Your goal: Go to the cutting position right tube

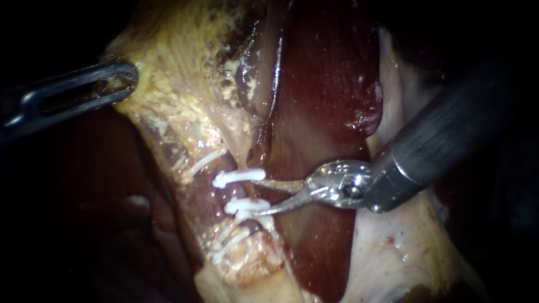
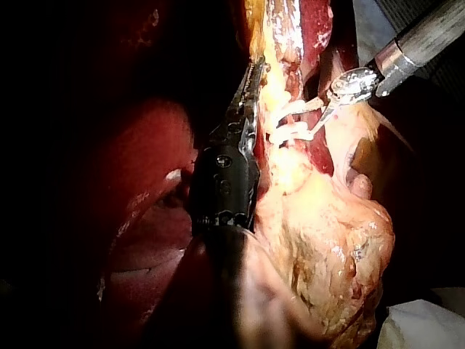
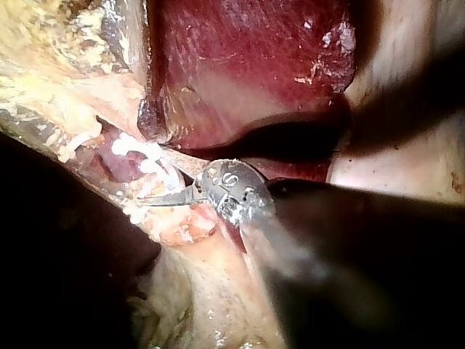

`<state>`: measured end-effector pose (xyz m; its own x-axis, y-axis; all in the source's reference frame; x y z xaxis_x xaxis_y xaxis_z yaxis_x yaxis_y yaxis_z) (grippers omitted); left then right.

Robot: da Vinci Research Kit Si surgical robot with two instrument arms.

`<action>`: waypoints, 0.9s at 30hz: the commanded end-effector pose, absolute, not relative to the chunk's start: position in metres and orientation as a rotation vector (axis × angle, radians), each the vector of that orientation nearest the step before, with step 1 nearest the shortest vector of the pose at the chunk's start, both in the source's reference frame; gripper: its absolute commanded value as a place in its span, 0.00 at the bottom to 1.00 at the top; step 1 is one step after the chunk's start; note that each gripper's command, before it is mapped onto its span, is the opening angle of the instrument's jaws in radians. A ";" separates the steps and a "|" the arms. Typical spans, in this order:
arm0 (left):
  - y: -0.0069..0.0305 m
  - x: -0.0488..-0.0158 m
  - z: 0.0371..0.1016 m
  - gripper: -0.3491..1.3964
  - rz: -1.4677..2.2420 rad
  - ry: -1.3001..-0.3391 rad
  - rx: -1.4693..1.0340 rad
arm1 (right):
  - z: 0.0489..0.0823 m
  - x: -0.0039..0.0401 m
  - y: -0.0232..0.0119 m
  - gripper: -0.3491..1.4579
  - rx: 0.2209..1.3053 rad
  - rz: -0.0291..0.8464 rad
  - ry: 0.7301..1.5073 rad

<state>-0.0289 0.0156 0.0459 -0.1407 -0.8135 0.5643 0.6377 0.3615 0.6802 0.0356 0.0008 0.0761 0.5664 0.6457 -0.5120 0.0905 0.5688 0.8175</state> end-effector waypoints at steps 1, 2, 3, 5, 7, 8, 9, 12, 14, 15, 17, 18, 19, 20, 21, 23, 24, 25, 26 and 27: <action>0.0156 -0.0289 0.0459 0.00 -1.269 -1.155 0.196 | 0.0764 0.0357 0.0007 0.97 0.936 0.393 0.926; 0.0156 -0.0289 0.0459 0.00 -1.269 -1.155 0.196 | 0.0766 0.0358 0.0006 0.97 0.940 0.392 0.924; 0.0156 -0.0289 0.0459 0.00 -1.269 -1.155 0.196 | 0.0768 0.0360 0.0005 0.97 0.946 0.391 0.926; 0.0156 -0.0289 0.0459 0.00 -1.269 -1.155 0.196 | 0.0773 0.0363 0.0003 0.96 0.956 0.388 0.922; 0.0156 -0.0289 0.0459 0.00 -1.269 -1.155 0.196 | 0.0776 0.0368 0.0003 0.96 0.958 0.381 0.923; 0.0156 -0.0289 0.0460 0.00 -1.269 -1.155 0.196 | 0.0776 0.0371 0.0003 0.96 0.958 0.378 0.920; 0.0156 -0.0289 0.0460 0.00 -1.269 -1.155 0.196 | 0.0776 0.0373 0.0003 0.96 0.960 0.375 0.923; 0.0156 -0.0289 0.0460 0.00 -1.268 -1.155 0.196 | 0.0774 0.0377 0.0006 0.96 0.985 0.363 0.955; 0.0156 -0.0289 0.0461 0.00 -1.268 -1.156 0.196 | 0.0772 0.0379 0.0007 0.95 0.996 0.351 0.964; 0.0156 -0.0289 0.0461 0.00 -1.268 -1.156 0.196 | 0.0771 0.0379 0.0007 0.95 1.001 0.345 0.970; 0.0156 -0.0289 0.0462 0.00 -1.268 -1.156 0.196 | 0.0770 0.0380 0.0008 0.93 1.014 0.332 0.986; 0.0156 -0.0289 0.0462 0.00 -1.268 -1.156 0.196 | 0.0770 0.0381 0.0009 0.92 1.019 0.327 0.992; 0.0156 -0.0289 0.0462 0.00 -1.268 -1.156 0.196 | 0.0770 0.0382 0.0009 0.92 1.023 0.322 0.995; 0.0156 -0.0289 0.0462 0.00 -1.268 -1.156 0.196 | 0.0770 0.0384 0.0009 0.92 1.029 0.316 1.001; 0.0156 -0.0289 0.0463 0.00 -1.268 -1.156 0.196 | 0.0770 0.0386 0.0010 0.90 1.034 0.309 1.001; 0.0156 -0.0289 0.0463 0.00 -1.268 -1.156 0.196 | 0.0770 0.0390 0.0010 0.90 1.040 0.309 1.006; 0.0156 -0.0289 0.0463 0.00 -1.268 -1.156 0.195 | 0.0770 0.0392 0.0010 0.90 1.043 0.314 1.009; 0.0156 -0.0289 0.0463 0.00 -1.268 -1.156 0.195 | 0.0771 0.0395 0.0010 0.90 1.051 0.324 1.007; 0.0156 -0.0289 0.0463 0.00 -1.268 -1.156 0.195 | 0.0771 0.0396 0.0010 0.90 1.055 0.330 1.007; 0.0156 -0.0289 0.0463 0.00 -1.268 -1.156 0.195 | 0.0771 0.0398 0.0010 0.89 1.054 0.330 1.007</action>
<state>-0.0289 0.0156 0.0463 -0.1408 -0.8127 0.5654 0.6381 0.3621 0.6795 0.0400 0.0011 0.0770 0.5338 0.6622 -0.5258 0.2179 0.4931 0.8423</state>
